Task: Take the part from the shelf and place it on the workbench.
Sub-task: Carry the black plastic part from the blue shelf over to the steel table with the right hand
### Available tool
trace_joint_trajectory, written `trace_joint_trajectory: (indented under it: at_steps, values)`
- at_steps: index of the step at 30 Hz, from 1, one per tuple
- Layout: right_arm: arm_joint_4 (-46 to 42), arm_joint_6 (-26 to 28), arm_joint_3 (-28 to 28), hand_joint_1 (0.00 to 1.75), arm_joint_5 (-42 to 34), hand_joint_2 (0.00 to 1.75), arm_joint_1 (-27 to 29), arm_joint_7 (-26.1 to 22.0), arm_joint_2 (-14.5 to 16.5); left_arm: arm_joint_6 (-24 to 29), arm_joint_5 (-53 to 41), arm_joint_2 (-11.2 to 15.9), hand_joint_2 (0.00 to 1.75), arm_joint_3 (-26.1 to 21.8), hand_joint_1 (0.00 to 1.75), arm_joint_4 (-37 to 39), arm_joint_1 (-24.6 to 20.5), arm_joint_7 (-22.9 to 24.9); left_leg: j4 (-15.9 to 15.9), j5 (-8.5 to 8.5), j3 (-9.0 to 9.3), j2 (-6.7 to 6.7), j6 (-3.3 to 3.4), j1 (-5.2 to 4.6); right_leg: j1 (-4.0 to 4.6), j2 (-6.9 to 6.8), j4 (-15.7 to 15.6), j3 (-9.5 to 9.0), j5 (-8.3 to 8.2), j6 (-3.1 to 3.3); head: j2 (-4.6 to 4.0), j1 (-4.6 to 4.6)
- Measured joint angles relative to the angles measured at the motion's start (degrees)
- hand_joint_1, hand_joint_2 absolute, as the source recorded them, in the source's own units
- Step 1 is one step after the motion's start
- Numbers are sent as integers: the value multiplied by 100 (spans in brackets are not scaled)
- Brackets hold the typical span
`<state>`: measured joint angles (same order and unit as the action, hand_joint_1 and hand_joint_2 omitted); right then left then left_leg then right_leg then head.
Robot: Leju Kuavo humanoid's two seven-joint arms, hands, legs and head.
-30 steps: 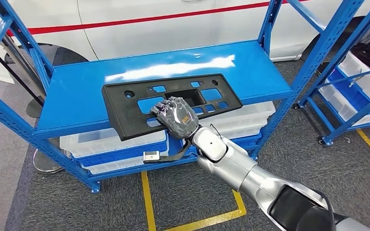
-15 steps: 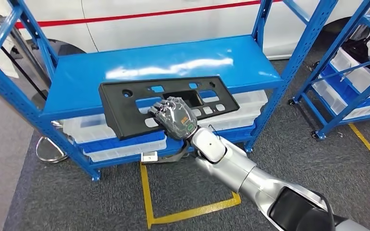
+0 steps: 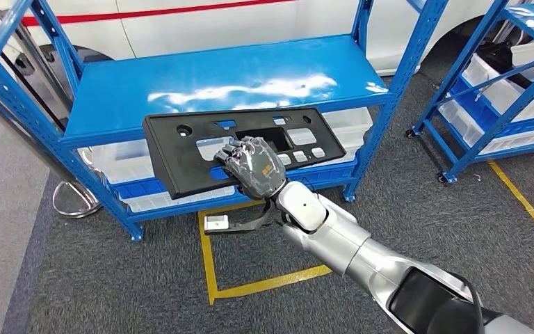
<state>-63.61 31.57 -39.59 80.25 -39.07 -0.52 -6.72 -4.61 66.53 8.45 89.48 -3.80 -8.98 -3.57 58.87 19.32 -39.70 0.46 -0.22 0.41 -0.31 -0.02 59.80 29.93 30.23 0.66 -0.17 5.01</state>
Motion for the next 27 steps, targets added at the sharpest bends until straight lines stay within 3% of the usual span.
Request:
trace_joint_trajectory:
  at_steps: [1,2,5,6,7,8,9,10,12,14,16,17,18,20,21,22,23,24,25,27]
  values:
    - [2,-2,-1,175,-2,175,0,0,1,0,-10,1,175,0,0,0,6,0,28,50,-31,-5,-32,10,-7,-14,-9,45,-59,56,0,0]
    - [3,-3,-1,175,-3,175,1,0,3,-3,-20,2,175,0,0,-1,14,0,146,220,-89,-9,-62,20,-17,-28,-20,109,-132,113,0,-1]
    - [4,-5,-1,175,-4,175,-2,-1,6,-10,-33,3,175,0,0,-2,19,1,1062,1071,-345,-13,-123,34,-18,-42,-24,366,-363,192,0,-2]
    - [5,-5,-1,175,-4,175,0,-2,6,-9,-34,3,175,0,0,-2,17,1,1391,1198,-385,-13,-137,35,-14,-42,-16,464,-441,189,0,-2]
    - [7,-6,-1,175,-4,175,1,-7,5,-8,-35,3,175,0,0,-2,14,1,1597,1185,-359,-13,-145,36,-11,-42,-5,568,-517,181,0,-2]
    - [8,-7,-1,175,-5,175,2,-16,4,-4,-37,3,175,0,0,-2,13,1,1626,1062,-243,-13,-145,37,-10,-42,11,676,-590,168,0,-2]
    - [9,-7,-1,175,-7,175,1,-29,4,2,-41,3,175,0,0,-2,12,1,1470,904,-32,-13,-136,37,-11,-41,30,778,-659,152,0,-3]
    - [7,-7,-1,175,-10,175,-2,-43,4,11,-46,3,175,0,0,-2,6,1,1139,828,269,-17,-117,37,-10,-41,49,863,-719,131,0,-3]
    - [0,-7,-1,175,-24,175,-14,-68,0,28,-54,8,175,0,0,-2,-15,0,360,931,839,-30,-64,14,1,-45,70,970,-831,73,0,-2]
    - [-4,-9,-1,175,-43,175,-31,-79,-4,36,-54,14,175,0,0,-2,-25,0,-18,1031,1029,-40,-4,-21,2,-57,38,995,-948,3,0,-1]
    - [0,-12,-2,175,-54,175,-41,-80,-14,37,-54,14,175,0,0,-2,-21,1,-77,906,960,-22,82,-5,-5,-46,16,1023,-988,-67,0,-1]
    - [2,-14,-2,175,-56,175,-44,-79,-22,37,-54,14,175,0,0,-2,-22,1,-103,824,914,-9,136,7,-7,-32,92,1064,-864,-94,0,0]
    - [3,-15,-2,175,-58,175,-47,-78,-31,37,-54,14,175,0,0,-2,-25,1,-124,739,849,5,178,21,-11,-17,275,1129,-628,-117,0,2]
    - [4,-19,-3,175,-65,175,-52,-77,-44,37,-46,14,175,0,0,-2,-29,1,-121,585,671,14,226,11,-24,-6,943,1282,-23,-149,0,2]
    - [4,-20,-3,175,-69,175,-54,-77,-49,36,-41,14,175,1,0,-2,-28,1,-114,511,569,15,227,7,-28,-5,1291,1330,151,-164,0,2]
    - [4,-22,-3,175,-72,175,-54,-77,-52,33,-37,14,175,1,0,-2,-26,1,-102,438,467,15,224,4,-31,-5,1531,1322,183,-172,0,1]
    - [4,-23,-3,175,-74,175,-54,-77,-54,31,-34,14,175,1,0,-2,-26,1,-87,371,367,15,215,3,-33,-5,1592,1229,88,-173,0,2]
    - [3,-26,-3,175,-77,175,-56,-77,-54,28,-33,14,175,1,0,-2,-26,1,-69,306,270,13,202,2,-33,-6,1461,1036,-63,-162,0,2]
    - [2,-27,-3,175,-79,175,-62,-77,-55,26,-32,14,175,0,0,-2,-27,1,-51,246,188,12,187,2,-29,-6,1150,750,-171,-137,0,2]
    - [-9,-33,-3,175,-86,175,-87,-78,-55,24,-27,9,175,1,0,-2,-27,1,-29,136,73,8,138,-11,2,-14,355,163,-115,-77,0,0]
